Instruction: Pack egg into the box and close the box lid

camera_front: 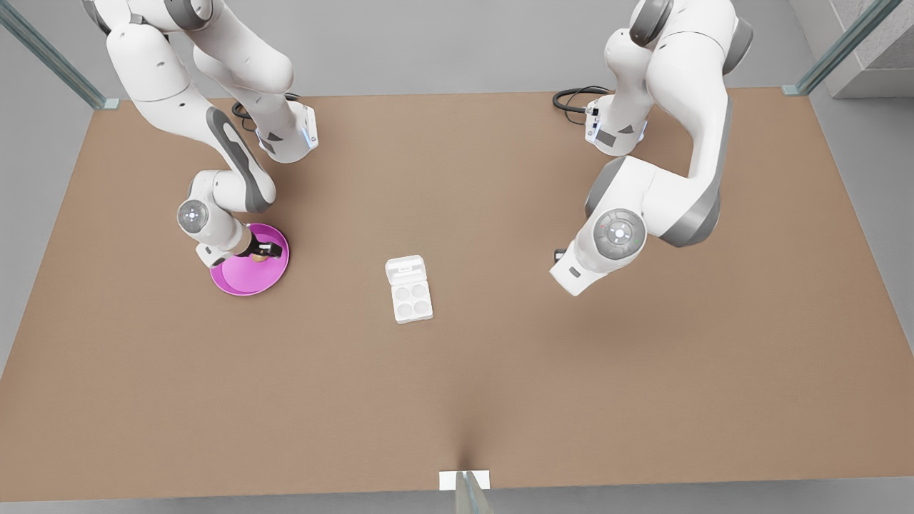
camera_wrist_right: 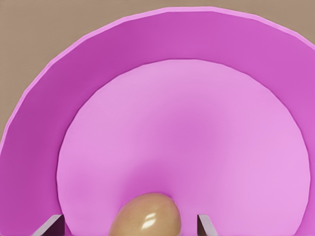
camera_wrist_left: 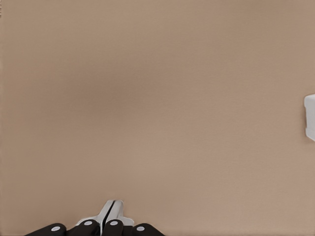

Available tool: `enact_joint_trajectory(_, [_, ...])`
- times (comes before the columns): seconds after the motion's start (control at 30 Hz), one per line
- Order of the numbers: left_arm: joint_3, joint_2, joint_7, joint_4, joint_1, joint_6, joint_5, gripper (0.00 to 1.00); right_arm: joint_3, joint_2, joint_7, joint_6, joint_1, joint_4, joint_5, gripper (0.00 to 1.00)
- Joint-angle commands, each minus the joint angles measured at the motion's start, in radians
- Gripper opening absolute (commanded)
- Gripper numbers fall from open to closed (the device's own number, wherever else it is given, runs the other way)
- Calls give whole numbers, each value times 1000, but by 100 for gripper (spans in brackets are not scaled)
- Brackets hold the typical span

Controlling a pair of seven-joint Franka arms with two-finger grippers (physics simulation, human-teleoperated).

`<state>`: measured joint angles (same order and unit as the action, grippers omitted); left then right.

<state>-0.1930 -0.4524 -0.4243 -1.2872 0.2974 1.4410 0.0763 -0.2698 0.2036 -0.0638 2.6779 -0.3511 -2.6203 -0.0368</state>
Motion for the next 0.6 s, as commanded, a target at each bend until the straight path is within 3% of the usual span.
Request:
enact_joint_trajectory(0.0, [0, 3, -42, 0, 0, -5, 0, 21, 0, 5, 1, 13, 0, 2, 2, 96])
enact_joint_trajectory(0.13, [0, 1, -42, -1, 2, -1, 0, 21, 0, 10, 1, 25, -3, 2, 2, 86])
enact_joint_trajectory(0.23, [0, 0, -42, 0, 2, 1, 2, 21, 0, 10, 1, 25, -5, 0, 2, 68])
enact_joint_trajectory(0.47, [0, 0, -44, 0, 2, 1, 2, 21, 0, 8, 2, 25, -14, 0, 2, 51])
enact_joint_trajectory(0.57, [0, -2, -44, 0, 2, 2, 2, 21, 0, 7, 2, 23, -12, 0, 2, 49])
